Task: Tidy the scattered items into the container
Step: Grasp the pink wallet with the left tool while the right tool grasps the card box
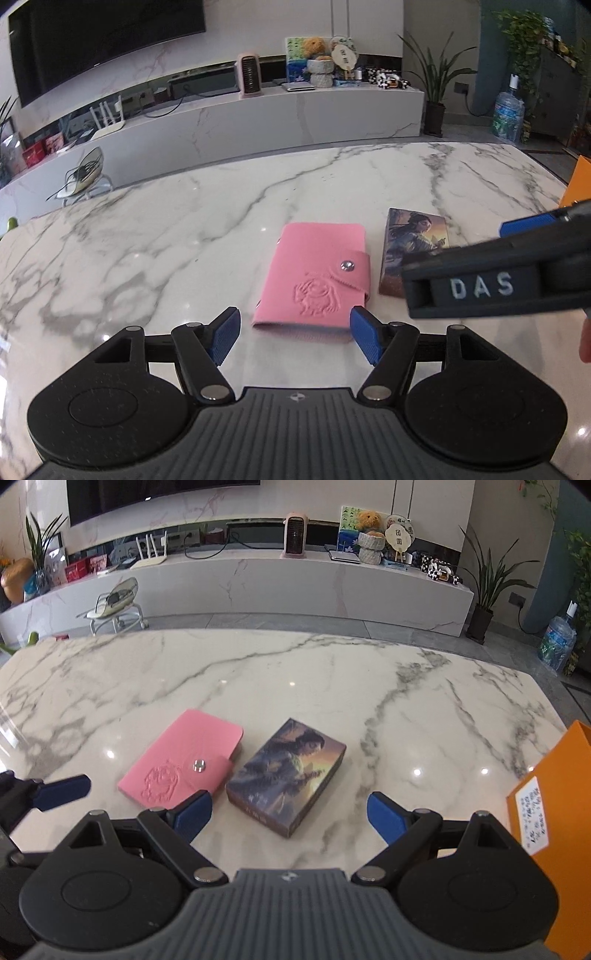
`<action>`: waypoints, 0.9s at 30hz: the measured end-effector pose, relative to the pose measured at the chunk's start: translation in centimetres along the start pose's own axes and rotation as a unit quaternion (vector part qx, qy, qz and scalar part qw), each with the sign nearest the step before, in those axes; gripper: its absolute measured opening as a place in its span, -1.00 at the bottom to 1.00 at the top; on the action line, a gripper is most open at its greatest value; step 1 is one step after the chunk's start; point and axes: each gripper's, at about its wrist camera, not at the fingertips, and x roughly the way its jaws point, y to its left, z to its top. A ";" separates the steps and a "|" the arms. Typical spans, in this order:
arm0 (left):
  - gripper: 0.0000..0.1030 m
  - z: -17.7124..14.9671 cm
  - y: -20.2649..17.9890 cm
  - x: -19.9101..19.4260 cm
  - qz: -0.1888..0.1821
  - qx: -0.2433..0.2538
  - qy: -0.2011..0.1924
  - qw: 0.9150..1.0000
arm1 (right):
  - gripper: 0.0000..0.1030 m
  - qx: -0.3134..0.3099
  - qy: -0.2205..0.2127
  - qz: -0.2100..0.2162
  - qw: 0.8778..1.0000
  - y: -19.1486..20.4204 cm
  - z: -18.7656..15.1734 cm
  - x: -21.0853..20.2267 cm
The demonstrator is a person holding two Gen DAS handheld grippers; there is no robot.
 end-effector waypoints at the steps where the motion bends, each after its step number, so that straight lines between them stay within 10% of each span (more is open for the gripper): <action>1: 0.60 0.1 -0.2 0.4 -0.002 0.004 -0.002 1.000 | 0.79 0.005 -0.002 0.001 1.000 -0.2 0.3 0.4; 22: 0.85 0.2 0.5 4.3 -0.019 -0.018 -0.015 1.000 | 0.77 0.029 0.025 0.002 0.999 -0.3 0.8 7.4; 27: 0.72 0.1 0.4 4.0 -0.021 -0.017 -0.020 0.999 | 0.42 0.016 0.014 0.001 1.000 -0.2 0.8 6.9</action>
